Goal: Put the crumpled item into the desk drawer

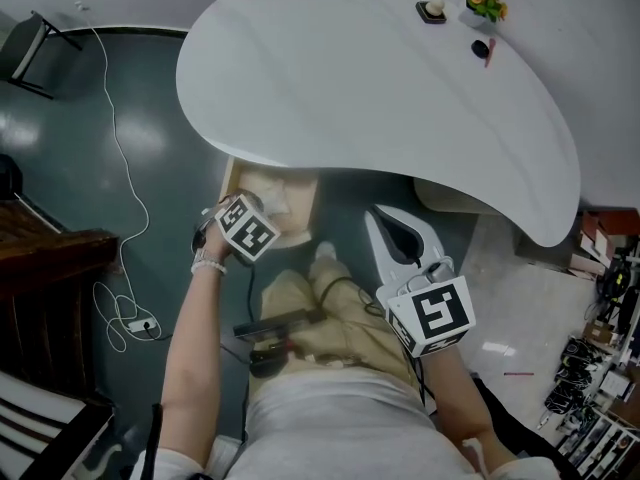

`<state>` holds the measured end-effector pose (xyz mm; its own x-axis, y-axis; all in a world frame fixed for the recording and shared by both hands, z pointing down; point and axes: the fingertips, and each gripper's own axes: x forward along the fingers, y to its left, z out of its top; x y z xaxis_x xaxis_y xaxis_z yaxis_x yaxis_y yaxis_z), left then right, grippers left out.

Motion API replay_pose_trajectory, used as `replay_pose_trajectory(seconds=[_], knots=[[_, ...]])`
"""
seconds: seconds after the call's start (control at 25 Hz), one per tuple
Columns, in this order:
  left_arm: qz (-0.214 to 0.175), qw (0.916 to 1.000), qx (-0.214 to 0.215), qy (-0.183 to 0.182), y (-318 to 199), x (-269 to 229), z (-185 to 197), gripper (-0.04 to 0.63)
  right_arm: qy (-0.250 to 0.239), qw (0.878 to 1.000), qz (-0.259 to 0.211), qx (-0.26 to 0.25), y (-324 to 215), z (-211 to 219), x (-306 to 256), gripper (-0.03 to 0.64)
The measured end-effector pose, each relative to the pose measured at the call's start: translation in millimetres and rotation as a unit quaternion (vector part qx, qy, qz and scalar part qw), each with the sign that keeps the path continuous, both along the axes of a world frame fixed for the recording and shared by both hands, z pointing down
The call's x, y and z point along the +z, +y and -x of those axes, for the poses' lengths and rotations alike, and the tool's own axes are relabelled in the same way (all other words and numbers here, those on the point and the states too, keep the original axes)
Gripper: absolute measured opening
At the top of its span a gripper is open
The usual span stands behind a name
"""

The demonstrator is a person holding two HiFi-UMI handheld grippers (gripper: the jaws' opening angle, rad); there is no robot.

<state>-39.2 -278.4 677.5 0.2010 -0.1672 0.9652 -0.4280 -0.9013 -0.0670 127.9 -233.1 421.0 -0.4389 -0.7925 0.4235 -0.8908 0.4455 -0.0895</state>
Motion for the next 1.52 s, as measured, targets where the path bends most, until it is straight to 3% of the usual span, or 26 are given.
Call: replay_pose_trajectory(seconds=[0.2, 0.4, 0.64, 0.92, 1.32, 1.52], knots=[[-0.026, 0.997, -0.047, 0.056, -2.3, -40.6, 6.8, -0.002, -0.005, 1.0, -0.009, -0.017, -1.5, 17.7, -11.8, 0.005], [-0.071, 0.986, -0.091, 0.121, -4.2, -90.9, 12.4, -0.003, -0.005, 0.999, -0.018, -0.036, -2.2, 34.0, -22.4, 0.005], [-0.127, 0.9654, -0.104, 0.202, 0.3, -158.2, 10.2, -0.003, -0.003, 0.998, -0.03, -0.049, -2.2, 45.2, -35.9, 0.005], [-0.196, 0.931, -0.114, 0.286, 6.1, -246.3, 11.5, -0.003, 0.0, 0.998, -0.042, -0.053, 3.5, 50.8, -54.4, 0.005], [-0.267, 0.8999, -0.126, 0.321, 31.9, -321.0, 41.5, -0.003, 0.007, 0.996, -0.069, -0.059, 16.4, 66.3, -78.0, 0.005], [-0.288, 0.8926, -0.13, 0.321, 56.9, -339.6, 56.6, -0.003, 0.004, 0.994, -0.088, -0.059, 23.3, 70.7, -95.7, 0.005]])
